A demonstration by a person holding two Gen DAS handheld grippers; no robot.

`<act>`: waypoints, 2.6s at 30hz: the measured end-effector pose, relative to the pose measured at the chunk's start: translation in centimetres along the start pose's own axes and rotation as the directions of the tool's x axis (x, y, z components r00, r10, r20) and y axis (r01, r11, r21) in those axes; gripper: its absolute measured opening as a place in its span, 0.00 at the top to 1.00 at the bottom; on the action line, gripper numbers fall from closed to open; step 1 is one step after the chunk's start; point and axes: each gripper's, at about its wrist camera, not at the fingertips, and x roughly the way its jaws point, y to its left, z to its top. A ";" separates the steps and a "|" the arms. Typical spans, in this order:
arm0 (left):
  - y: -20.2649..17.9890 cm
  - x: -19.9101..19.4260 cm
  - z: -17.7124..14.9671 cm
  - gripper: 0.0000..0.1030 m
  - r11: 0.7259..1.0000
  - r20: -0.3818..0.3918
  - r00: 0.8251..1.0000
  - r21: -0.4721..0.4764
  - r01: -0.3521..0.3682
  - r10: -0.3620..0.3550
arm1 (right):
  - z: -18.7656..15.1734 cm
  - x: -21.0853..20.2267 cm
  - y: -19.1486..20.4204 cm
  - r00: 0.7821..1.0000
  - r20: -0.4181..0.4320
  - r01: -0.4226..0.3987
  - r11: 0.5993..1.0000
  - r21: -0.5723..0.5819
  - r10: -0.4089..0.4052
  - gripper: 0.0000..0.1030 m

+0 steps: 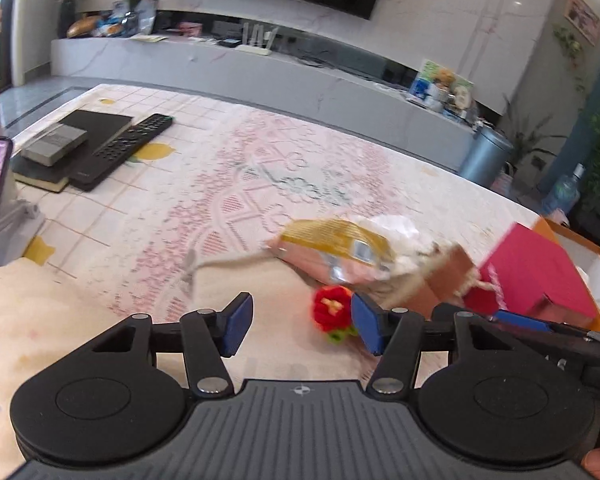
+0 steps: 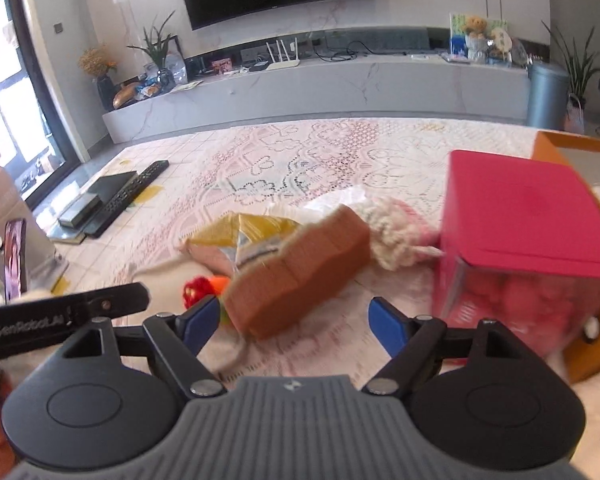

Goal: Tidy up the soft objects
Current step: 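Move both open tools back toward the bread-shaped plush on the bed, then grasp the white bath mitt with the left tool while the right tool grasps the brown bread plush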

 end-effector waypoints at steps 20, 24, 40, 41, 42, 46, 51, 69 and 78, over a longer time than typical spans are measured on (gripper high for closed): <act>2.6 7.8 1.3 0.22 0.967 -0.249 0.947 -0.099 -0.236 0.205 | 2.0 3.3 0.7 0.998 -0.057 0.024 0.999 -0.045 -0.027 0.48; 2.5 8.0 1.2 0.24 0.970 -0.267 0.945 -0.094 -0.223 0.191 | 1.6 0.7 0.4 0.999 -0.044 0.017 0.992 -0.125 -0.023 0.59; 0.6 6.8 0.4 0.73 0.990 -0.180 0.975 -0.035 -0.140 0.131 | -0.6 0.6 -2.5 0.997 -0.080 0.004 0.999 -0.034 -0.006 0.45; 0.7 6.3 0.4 0.49 0.989 -0.148 0.980 -0.048 -0.140 0.132 | -0.7 0.6 -2.6 0.997 -0.081 0.001 1.000 -0.028 -0.004 0.45; 0.9 5.7 0.5 0.27 0.988 -0.121 0.984 -0.065 -0.142 0.134 | -0.7 0.6 -2.8 0.997 -0.081 -0.001 1.000 -0.025 -0.001 0.44; 2.4 5.7 1.2 0.19 0.962 -0.105 0.972 -0.156 -0.226 0.211 | -0.9 0.7 -2.9 0.997 -0.080 -0.016 1.000 -0.021 0.014 0.41; 2.4 8.0 1.6 0.19 0.950 -0.163 0.953 -0.143 -0.277 0.254 | -1.3 1.3 -3.0 0.994 -0.097 -0.049 0.999 -0.017 0.047 0.40; 0.2 9.4 1.1 0.84 0.971 -0.181 0.956 -0.016 -0.237 0.230 | -1.2 1.7 -3.3 0.993 -0.102 -0.051 0.999 0.000 0.051 0.38; -0.8 5.3 1.1 0.86 0.997 -0.017 0.997 -0.016 -0.081 0.081 | -0.9 0.4 -3.5 0.997 -0.062 -0.037 0.999 0.006 0.037 0.60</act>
